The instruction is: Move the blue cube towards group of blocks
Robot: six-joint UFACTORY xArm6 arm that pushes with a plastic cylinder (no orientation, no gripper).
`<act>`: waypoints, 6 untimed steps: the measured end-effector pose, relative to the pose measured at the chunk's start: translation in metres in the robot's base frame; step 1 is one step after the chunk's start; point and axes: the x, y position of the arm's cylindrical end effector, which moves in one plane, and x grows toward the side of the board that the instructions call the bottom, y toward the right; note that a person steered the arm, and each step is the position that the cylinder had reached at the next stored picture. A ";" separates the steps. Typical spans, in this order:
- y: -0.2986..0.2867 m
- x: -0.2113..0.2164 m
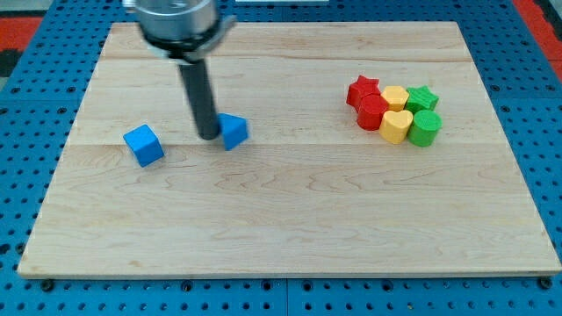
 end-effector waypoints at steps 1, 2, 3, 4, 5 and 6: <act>0.052 0.000; 0.081 0.000; 0.126 0.001; 0.137 0.020; 0.143 0.037; 0.125 0.070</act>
